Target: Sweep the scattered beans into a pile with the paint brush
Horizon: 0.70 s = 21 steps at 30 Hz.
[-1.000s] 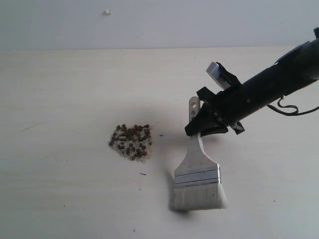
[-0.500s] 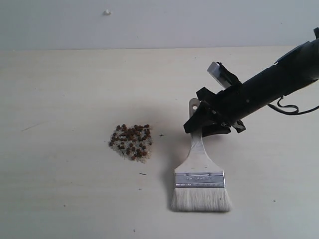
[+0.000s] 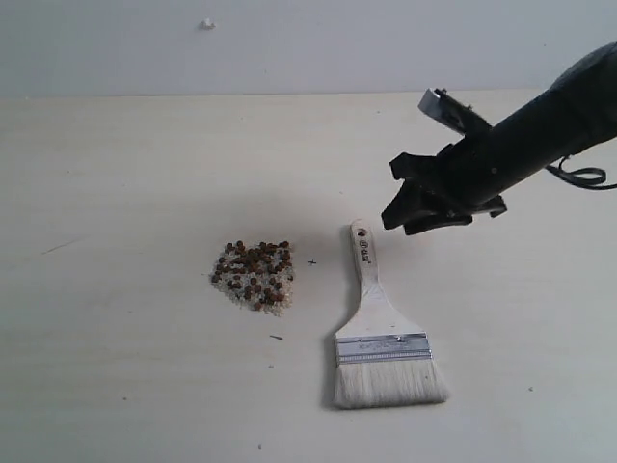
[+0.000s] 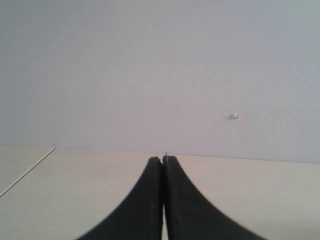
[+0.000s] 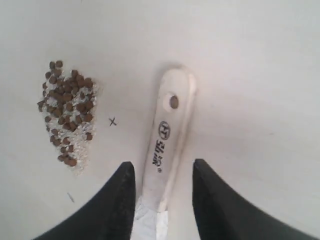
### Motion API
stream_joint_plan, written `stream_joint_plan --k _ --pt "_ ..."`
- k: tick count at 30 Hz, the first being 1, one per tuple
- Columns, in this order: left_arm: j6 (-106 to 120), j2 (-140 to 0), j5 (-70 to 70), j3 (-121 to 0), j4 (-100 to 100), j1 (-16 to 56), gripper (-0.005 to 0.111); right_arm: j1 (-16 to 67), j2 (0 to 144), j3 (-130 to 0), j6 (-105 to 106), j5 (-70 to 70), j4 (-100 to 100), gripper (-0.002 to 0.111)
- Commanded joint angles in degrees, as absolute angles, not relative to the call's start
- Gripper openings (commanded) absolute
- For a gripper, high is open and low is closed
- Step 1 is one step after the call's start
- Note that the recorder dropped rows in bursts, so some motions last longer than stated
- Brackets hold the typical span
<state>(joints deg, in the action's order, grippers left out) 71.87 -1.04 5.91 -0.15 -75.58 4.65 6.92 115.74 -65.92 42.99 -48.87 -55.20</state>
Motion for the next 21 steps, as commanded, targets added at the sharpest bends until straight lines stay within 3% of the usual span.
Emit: stream_joint_plan --k 1,4,9,16,21 --pt "72.1 -0.7 5.5 0.0 -75.6 4.8 0.0 6.6 109.4 -66.2 34.6 -44.8 -42.7 0.021" --pt "72.1 -0.7 5.5 0.0 -75.6 4.8 0.0 6.7 105.2 -65.9 29.1 -44.7 -35.3 0.0" --pt "72.1 -0.7 5.5 0.0 -75.6 4.8 0.0 6.7 95.4 -60.3 21.5 -36.6 -30.8 0.0" --pt "72.1 -0.7 5.5 0.0 -75.6 4.8 0.0 6.7 74.2 -40.2 20.9 -13.5 -37.5 0.0" --pt "72.1 -0.7 5.5 0.0 -75.6 4.8 0.0 6.7 61.0 -32.5 19.6 -13.1 -37.3 0.0"
